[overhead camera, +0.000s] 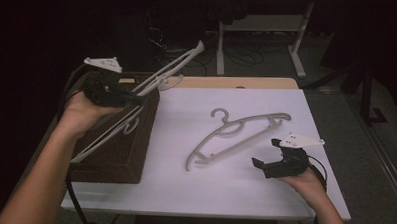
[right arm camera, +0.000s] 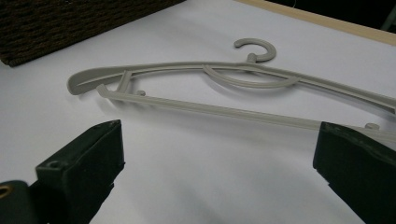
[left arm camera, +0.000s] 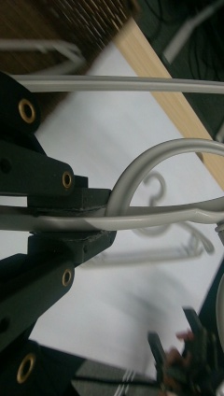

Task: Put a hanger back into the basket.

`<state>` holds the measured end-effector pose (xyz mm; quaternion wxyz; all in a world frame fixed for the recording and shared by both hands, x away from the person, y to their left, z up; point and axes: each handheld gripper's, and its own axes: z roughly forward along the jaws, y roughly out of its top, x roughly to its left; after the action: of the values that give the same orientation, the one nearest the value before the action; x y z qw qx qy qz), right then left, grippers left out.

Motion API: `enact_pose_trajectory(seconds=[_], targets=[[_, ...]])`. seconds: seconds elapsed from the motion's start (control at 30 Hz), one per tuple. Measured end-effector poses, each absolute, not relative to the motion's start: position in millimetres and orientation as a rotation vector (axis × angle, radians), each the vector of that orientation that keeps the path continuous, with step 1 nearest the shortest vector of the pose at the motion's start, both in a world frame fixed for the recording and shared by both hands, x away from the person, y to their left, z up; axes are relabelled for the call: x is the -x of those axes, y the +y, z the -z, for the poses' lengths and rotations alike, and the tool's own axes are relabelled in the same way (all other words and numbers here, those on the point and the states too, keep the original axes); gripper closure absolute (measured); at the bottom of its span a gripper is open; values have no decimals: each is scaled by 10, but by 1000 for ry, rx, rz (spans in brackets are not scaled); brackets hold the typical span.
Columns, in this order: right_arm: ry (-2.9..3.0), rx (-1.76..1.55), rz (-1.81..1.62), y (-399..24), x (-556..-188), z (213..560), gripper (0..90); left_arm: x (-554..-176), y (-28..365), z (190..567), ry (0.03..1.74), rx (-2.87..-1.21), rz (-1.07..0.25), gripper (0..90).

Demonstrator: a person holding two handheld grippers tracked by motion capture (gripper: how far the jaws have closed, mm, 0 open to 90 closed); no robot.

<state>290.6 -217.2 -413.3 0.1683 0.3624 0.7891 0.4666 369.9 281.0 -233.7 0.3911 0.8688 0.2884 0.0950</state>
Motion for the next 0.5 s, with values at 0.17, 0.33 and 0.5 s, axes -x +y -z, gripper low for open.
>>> enact_pose_trajectory(seconds=[0.17, 0.33, 0.5], targets=[[2247, -1035, -1323, -2163, -2908, 4135, 14, -3687, 3203, 2416, 811, -2222, -263, 814], [2247, -1038, -1319, -2161, -2917, 4140, 14, -3680, 3545, 2581, 894, -2223, -260, 814], [2247, -1039, -1318, -2158, -2920, 4142, 14, -3663, 3817, 2754, 961, -2214, -255, 814]])
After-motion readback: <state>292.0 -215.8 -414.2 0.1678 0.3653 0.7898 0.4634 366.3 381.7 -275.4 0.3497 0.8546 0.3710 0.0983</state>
